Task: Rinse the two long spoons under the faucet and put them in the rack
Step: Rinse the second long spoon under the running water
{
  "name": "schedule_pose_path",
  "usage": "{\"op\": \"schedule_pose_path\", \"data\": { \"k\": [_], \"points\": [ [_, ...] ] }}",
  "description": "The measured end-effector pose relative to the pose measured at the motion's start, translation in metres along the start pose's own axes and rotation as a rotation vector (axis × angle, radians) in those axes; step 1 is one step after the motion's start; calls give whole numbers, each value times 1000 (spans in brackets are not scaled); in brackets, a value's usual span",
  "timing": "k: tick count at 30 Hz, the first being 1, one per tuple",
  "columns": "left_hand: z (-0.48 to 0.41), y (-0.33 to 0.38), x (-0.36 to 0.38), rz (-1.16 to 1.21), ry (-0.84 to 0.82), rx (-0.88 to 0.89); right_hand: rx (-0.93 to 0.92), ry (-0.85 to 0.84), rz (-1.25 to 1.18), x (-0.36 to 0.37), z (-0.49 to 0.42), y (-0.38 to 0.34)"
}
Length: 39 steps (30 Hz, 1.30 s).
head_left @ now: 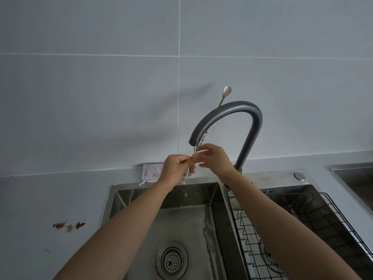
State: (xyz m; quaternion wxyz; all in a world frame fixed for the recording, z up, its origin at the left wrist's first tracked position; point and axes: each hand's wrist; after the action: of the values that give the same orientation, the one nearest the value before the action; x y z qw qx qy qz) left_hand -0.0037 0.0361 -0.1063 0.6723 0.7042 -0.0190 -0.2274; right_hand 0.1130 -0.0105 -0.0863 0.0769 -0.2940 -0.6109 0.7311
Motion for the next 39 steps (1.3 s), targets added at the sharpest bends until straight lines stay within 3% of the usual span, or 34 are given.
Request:
{"op": "schedule_pose_path", "data": {
  "k": [14, 22, 28, 39],
  "points": [
    [2, -12, -9, -112, -120, -9, -45, 43, -124, 16, 1, 8],
    [12, -26, -20, -143, -111, 22, 5, 63, -145, 24, 8, 3],
    [22, -34, -27, -117, -135, -22, 46, 69, -327, 25, 13, 3],
    [37, -50, -37, -114, -209, -119, 145, 65, -422, 25, 22, -2]
  ]
}}
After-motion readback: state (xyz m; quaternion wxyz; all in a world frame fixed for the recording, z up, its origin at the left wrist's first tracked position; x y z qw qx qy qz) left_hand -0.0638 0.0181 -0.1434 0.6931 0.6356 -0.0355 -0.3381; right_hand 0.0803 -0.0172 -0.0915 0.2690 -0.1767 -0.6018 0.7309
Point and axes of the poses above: each hand's wrist, its own z-axis away from the middle knuckle, its own x-axis out of the palm, y = z × x, and after that the axes turned 9 degrees about y, right-handed
